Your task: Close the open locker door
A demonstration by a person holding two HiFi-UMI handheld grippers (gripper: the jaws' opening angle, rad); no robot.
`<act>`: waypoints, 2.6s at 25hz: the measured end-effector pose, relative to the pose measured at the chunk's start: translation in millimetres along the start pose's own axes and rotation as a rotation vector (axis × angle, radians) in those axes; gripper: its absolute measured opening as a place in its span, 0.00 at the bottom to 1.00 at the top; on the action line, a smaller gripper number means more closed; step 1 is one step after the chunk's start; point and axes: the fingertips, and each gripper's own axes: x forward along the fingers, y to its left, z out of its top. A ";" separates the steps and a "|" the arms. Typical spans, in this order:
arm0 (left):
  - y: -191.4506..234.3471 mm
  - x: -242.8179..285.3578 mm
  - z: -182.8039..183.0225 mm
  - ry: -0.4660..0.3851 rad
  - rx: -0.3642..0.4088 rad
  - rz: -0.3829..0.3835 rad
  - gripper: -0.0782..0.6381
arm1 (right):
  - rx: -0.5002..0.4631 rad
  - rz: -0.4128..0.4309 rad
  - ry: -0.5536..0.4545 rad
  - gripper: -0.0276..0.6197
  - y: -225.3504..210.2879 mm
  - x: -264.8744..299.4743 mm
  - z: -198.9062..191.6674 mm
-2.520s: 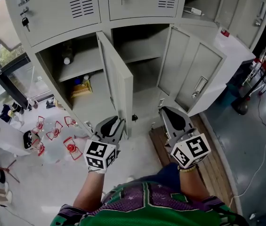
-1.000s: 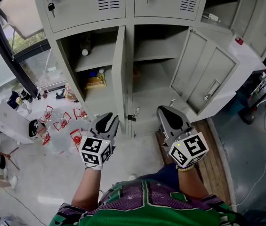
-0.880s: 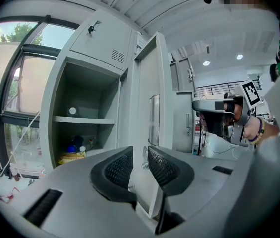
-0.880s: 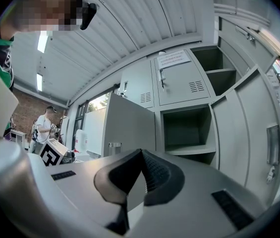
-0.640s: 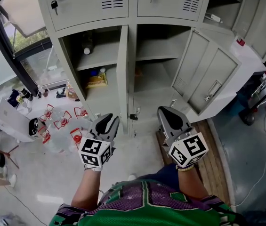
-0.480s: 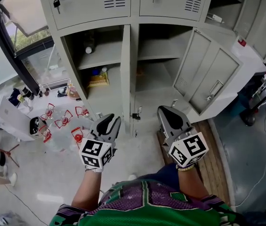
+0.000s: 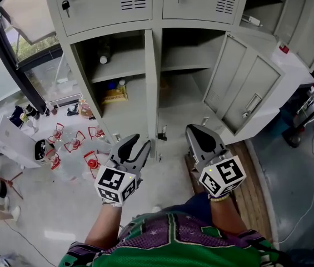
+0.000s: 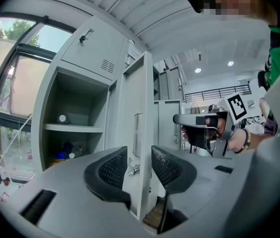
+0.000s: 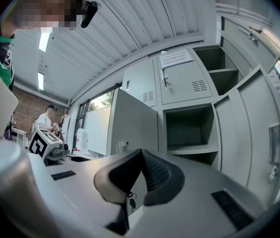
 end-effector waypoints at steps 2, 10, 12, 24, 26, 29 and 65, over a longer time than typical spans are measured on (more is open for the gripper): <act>-5.5 3.7 1.7 -0.003 -0.001 -0.022 0.36 | 0.002 -0.008 0.000 0.05 -2.1 -1.8 -0.1; -22.5 24.6 9.8 -0.009 0.052 -0.065 0.57 | -0.005 -0.033 -0.003 0.05 -14.7 -9.6 0.3; -23.1 30.7 11.8 -0.011 0.059 -0.065 0.62 | -0.003 -0.042 -0.003 0.05 -18.4 -12.0 -0.7; -21.1 60.2 16.6 -0.022 0.044 -0.035 0.63 | 0.015 -0.089 0.010 0.05 -40.8 -25.3 -5.3; -19.2 61.5 17.0 -0.026 0.041 -0.023 0.63 | 0.018 -0.090 0.014 0.05 -42.5 -25.4 -6.3; -17.3 62.6 17.8 -0.028 0.052 -0.004 0.56 | 0.005 -0.081 0.018 0.05 -44.3 -24.2 -6.4; 47.4 15.5 14.3 0.003 0.078 0.199 0.24 | -0.024 -0.012 0.046 0.05 0.1 -2.3 -14.6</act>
